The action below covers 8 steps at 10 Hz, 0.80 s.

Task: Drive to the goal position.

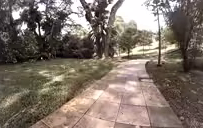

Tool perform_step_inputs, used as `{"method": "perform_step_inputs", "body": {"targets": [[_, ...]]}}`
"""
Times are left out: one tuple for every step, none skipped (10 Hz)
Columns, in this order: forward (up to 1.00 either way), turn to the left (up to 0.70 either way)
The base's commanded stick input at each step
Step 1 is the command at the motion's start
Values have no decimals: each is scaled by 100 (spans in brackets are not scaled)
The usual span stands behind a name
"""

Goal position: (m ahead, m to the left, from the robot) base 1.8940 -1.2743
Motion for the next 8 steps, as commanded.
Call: {"method": "perform_step_inputs", "body": {"targets": [[29, 0], [45, 0], [45, 0], [45, 0], [45, 0], [45, -9], [45, -27], [45, -27]]}}
